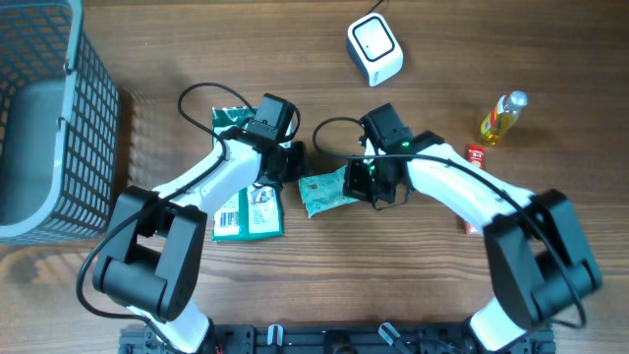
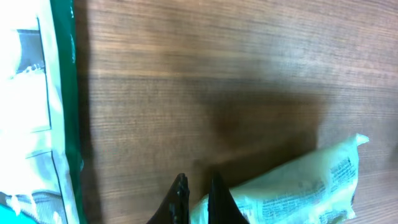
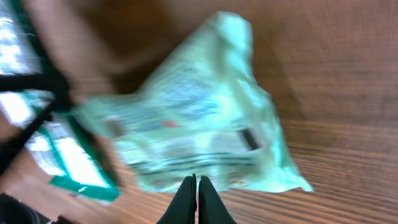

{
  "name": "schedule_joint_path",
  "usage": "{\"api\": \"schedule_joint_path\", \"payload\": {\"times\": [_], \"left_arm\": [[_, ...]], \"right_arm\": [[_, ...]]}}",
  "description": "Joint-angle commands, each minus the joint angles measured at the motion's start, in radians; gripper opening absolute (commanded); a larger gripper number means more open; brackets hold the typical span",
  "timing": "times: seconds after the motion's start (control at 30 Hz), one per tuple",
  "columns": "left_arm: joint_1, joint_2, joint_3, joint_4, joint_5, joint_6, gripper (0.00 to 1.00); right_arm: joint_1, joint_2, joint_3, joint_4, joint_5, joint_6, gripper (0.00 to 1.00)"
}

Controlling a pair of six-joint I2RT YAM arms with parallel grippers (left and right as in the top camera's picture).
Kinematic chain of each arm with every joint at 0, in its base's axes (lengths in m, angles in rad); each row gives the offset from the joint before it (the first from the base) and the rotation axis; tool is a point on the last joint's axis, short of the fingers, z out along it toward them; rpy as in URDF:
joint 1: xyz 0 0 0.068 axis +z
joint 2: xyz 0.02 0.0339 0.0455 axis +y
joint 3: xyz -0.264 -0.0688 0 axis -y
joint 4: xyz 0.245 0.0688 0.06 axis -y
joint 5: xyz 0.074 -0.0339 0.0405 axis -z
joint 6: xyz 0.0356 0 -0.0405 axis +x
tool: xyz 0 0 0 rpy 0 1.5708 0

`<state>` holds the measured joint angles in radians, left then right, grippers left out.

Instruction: Scan the item barcode

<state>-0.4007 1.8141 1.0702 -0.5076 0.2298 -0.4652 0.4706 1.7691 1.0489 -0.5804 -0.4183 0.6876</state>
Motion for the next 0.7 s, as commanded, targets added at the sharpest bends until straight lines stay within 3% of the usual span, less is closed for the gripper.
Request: {"api": "schedule_joint_path", "payload": {"times": [0.0,0.2,0.67], "left_arm": [[0.029,-0.07,0.027,-0.047,0.203,0.016,0.04],[0.011,-0.061,0.021,-0.122,0.278,0.016,0.04],[-0.047,0.16,-0.036,-0.058,0.274,0.016,0.04]], "right_arm": [[-0.019,-0.105,0.021,0.05,0.006,-0.06,0.04],[-0.027,-0.072,0.013,0.111,0.026,-0.06,0.04],[-0.027,0.198,-0.008,0.204,0.141,-0.029,0.04]]}}
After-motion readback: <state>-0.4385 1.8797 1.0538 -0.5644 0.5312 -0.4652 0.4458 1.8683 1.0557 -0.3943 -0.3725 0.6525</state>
